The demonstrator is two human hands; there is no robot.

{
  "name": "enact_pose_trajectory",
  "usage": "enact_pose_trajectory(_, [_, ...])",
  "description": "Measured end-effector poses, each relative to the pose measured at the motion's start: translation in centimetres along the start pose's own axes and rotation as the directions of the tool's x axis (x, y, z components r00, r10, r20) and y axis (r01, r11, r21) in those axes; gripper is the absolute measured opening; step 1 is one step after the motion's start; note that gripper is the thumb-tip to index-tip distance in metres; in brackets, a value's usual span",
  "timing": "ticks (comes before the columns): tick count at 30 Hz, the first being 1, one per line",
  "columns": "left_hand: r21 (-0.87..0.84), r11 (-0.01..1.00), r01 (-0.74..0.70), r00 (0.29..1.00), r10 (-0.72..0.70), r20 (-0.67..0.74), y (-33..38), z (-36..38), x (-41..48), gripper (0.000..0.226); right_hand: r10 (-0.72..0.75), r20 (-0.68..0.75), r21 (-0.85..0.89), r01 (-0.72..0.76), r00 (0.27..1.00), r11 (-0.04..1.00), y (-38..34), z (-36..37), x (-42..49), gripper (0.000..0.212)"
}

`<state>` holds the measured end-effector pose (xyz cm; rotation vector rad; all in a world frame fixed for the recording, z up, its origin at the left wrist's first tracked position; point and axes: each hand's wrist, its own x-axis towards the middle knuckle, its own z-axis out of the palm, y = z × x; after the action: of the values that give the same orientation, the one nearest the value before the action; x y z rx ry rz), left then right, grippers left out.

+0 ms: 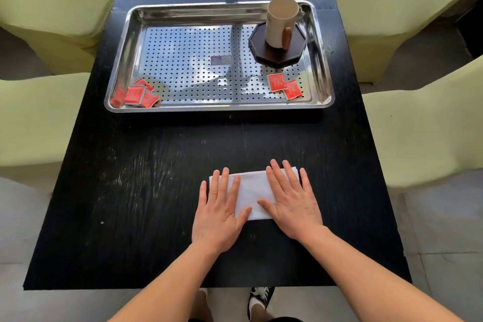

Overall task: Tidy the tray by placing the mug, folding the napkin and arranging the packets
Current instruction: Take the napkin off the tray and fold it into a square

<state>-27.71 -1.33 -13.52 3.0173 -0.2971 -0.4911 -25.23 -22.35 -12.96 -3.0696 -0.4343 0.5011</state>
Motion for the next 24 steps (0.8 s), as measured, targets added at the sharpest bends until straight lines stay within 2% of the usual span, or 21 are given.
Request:
enact_pose_trajectory(5, [-0.047,0.999,0.013,0.999,-0.012,0.033,0.3,-1.5,-0.2,0.078,-0.035,0.029,-0.003,0.035,0.999,0.999,0.2,-0.8,-0.2,0.082])
enact_pose_trajectory(7, [-0.214,0.972,0.095,0.995,-0.101,-0.021,0.7,-2.5,-1.0,0.08,-0.03,-0.048,0.025,0.031,0.998,0.999,0.1,-1.5,-0.8,0.078])
enact_pose_trajectory(9, [-0.462,0.857,0.228,0.956,-0.288,-0.061,1.0,-3.4,-2.0,0.078,-0.008,-0.17,0.083,0.023,0.985,0.996,-0.2,-1.9,-1.8,0.071])
enact_pose_trajectory(11, [-0.647,0.689,0.326,0.895,-0.444,-0.023,1.3,-4.1,-2.8,0.07,0.031,-0.256,0.139,0.005,0.966,0.99,-0.1,-1.8,-3.1,0.064])
enact_pose_trajectory(13, [-0.731,0.52,0.442,0.823,-0.559,0.101,1.5,-4.9,-2.9,0.067,0.073,-0.274,0.184,-0.022,0.959,0.983,-0.1,-1.5,-4.2,0.061])
enact_pose_trajectory(15, [-0.744,0.364,0.561,0.732,-0.638,0.24,1.4,-5.3,-2.7,0.07,0.104,-0.229,0.193,-0.06,0.968,0.979,-0.2,-1.1,-5.2,0.059])
enact_pose_trajectory(17, [-0.747,0.264,0.61,0.682,-0.654,0.326,1.3,-5.6,-2.5,0.071,0.136,-0.148,0.204,-0.104,0.98,0.973,-0.3,-0.4,-5.9,0.062])
enact_pose_trajectory(20, [-0.749,0.199,0.632,0.659,-0.647,0.383,1.3,-6.0,-2.0,0.071,0.164,-0.057,0.214,-0.149,0.985,0.965,0.1,0.5,-6.4,0.067])
enact_pose_trajectory(22, [-0.738,0.148,0.658,0.637,-0.632,0.441,1.2,-6.2,-1.6,0.069,0.161,-0.056,0.221,-0.145,0.985,0.965,0.2,0.6,-6.5,0.066])
enact_pose_trajectory(24, [-0.725,0.099,0.681,0.615,-0.616,0.493,0.9,-6.3,-1.2,0.055,0.163,-0.102,0.239,-0.135,0.981,0.962,0.0,0.0,-6.4,0.063])
